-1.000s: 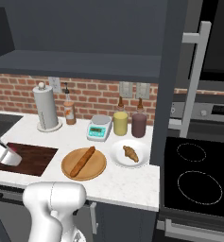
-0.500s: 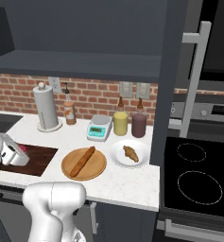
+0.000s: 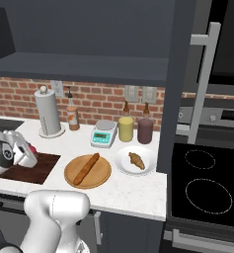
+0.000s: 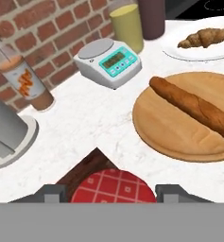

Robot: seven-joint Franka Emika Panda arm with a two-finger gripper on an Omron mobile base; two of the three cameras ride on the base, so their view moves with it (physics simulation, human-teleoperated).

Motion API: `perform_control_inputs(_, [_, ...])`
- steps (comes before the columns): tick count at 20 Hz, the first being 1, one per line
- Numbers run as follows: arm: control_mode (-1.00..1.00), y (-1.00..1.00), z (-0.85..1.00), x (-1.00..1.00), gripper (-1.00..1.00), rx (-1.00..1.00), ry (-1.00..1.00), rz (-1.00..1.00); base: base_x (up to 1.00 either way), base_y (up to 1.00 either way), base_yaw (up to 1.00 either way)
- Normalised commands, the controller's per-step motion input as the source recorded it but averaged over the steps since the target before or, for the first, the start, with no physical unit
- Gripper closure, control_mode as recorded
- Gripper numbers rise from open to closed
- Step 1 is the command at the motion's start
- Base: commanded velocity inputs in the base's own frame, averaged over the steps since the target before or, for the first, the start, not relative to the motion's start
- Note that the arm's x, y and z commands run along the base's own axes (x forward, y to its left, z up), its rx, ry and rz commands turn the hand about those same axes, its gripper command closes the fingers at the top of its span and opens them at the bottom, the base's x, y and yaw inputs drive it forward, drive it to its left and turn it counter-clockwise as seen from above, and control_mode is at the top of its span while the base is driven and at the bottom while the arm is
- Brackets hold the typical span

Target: From the different types of pastries on the counter, select a croissant and place it on the cutting board. Then retrieve a jar of jam from the cabinet and place it alongside the croissant on the cutting board.

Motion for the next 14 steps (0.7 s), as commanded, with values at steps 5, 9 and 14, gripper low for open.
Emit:
perform_control_inputs(5, [-1.0, 0.24, -0.49, 0.24, 1.0, -0.02, 0.01, -0.03, 0.0, 0.0, 0.0])
perform_control_inputs(9, [-1.0, 0.02, -0.12, 0.28, 1.0, -0.05, -0.01, -0.07, 0.0, 0.0, 0.0])
perform_control_inputs(14, [-1.0, 0.0, -0.01, 0.31, 1.0, -0.03, 0.02, -0.04, 0.0, 0.0, 0.0])
